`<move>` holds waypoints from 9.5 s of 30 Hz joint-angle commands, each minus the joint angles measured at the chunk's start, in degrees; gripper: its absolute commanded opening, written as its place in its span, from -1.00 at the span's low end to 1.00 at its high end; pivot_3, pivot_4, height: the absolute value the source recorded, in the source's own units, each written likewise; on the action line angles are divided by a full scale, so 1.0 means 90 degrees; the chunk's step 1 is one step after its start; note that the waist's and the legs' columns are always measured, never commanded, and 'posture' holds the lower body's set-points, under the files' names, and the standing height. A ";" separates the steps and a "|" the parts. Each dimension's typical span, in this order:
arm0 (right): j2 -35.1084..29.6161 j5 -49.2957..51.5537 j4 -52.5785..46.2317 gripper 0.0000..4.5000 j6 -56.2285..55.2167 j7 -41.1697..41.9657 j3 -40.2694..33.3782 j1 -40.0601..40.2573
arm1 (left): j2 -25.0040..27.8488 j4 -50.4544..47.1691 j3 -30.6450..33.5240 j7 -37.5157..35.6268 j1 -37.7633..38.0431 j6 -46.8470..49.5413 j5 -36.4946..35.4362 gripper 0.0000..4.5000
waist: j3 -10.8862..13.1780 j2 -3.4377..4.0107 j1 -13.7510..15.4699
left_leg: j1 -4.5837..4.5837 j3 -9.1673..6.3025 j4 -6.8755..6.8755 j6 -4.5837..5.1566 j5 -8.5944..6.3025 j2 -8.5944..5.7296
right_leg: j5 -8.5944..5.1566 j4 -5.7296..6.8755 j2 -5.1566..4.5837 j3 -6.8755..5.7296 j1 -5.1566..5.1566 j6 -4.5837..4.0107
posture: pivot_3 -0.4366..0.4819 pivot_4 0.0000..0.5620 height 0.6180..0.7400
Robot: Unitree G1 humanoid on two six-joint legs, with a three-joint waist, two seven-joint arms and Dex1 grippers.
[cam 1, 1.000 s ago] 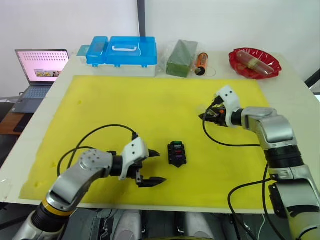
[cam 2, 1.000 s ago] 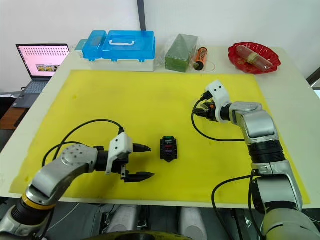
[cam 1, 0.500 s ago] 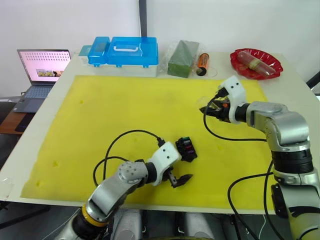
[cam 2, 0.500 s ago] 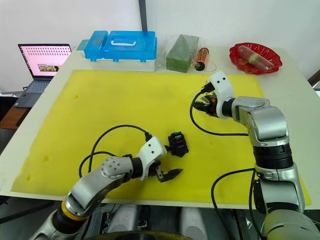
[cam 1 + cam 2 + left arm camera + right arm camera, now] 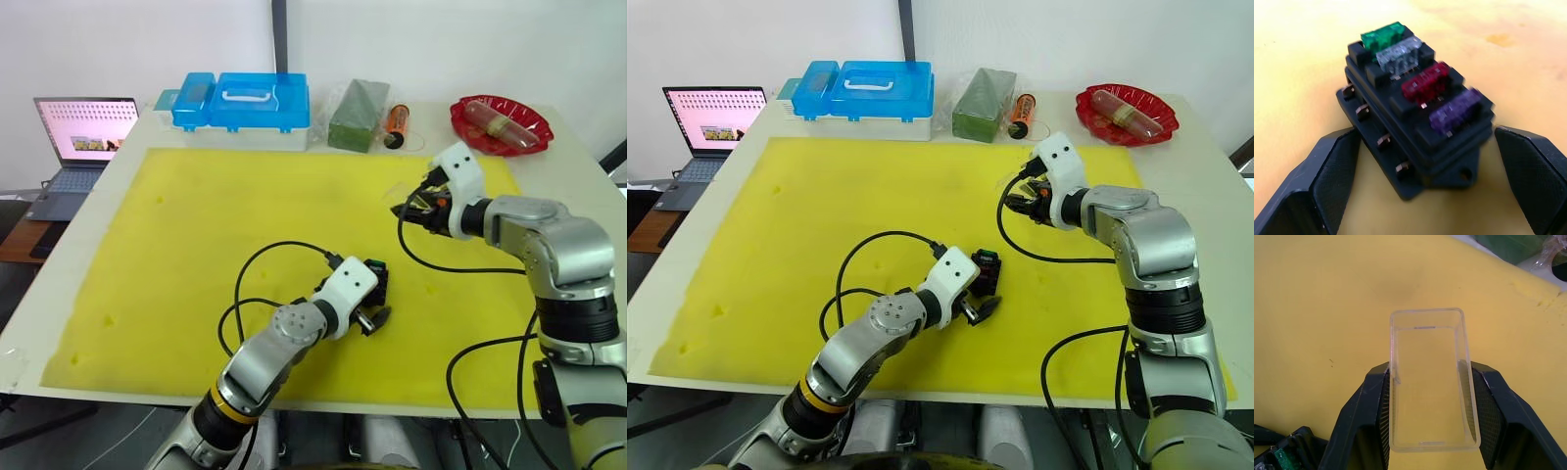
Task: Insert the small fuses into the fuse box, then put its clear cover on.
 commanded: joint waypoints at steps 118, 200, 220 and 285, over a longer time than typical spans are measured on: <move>-0.0976 0.0858 -0.2075 0.57 -0.0414 0.1908 0.2171 0.0143 | 0.1469 0.5587 0.1070 -0.7480 -0.2677 -0.5790 -0.0013 0.25 | 0.0002 0.0001 0.0007 | -0.0015 0.0001 0.0006 0.0022 -0.0013 -0.0014 | 0.0000 -0.0014 -0.0005 -0.0017 -0.0006 0.0001 | -0.05 -0.47 1.00; -0.0279 0.0275 -0.1663 -0.99 -0.1472 0.0458 0.2285 0.2608 | 0.1463 0.5475 0.1163 -0.7383 -0.2553 -0.5761 0.0095 0.25 | -0.0101 -0.0048 -0.0018 | 0.0082 -0.0001 -0.0004 0.0027 -0.0018 0.0002 | -0.0020 -0.0018 0.0004 -0.0014 0.0082 -0.0013 | -0.05 -0.47 1.00; -0.0476 0.0219 -0.1466 -0.99 -0.1460 0.0774 0.2661 0.3215 | 0.1408 0.5395 0.1218 -0.7371 -0.2524 -0.5528 0.0069 0.25 | -0.0161 -0.0062 -0.0006 | 0.0080 -0.0002 -0.0010 0.0035 -0.0025 0.0000 | -0.0023 -0.0032 -0.0028 -0.0008 0.0085 -0.0018 | -0.05 -0.47 1.00; -0.3471 0.2353 -0.3206 0.99 -0.1165 0.3558 -0.4710 0.5893 | 0.5532 0.1093 0.3691 -0.7556 -0.1306 -0.2125 -0.2304 1.00 | -0.0015 -0.0021 -0.0133 | -0.0015 -0.0010 -0.0023 0.0026 -0.0021 -0.0011 | -0.0035 -0.0034 -0.0063 -0.0017 -0.0007 -0.0043 | -0.05 -0.47 1.00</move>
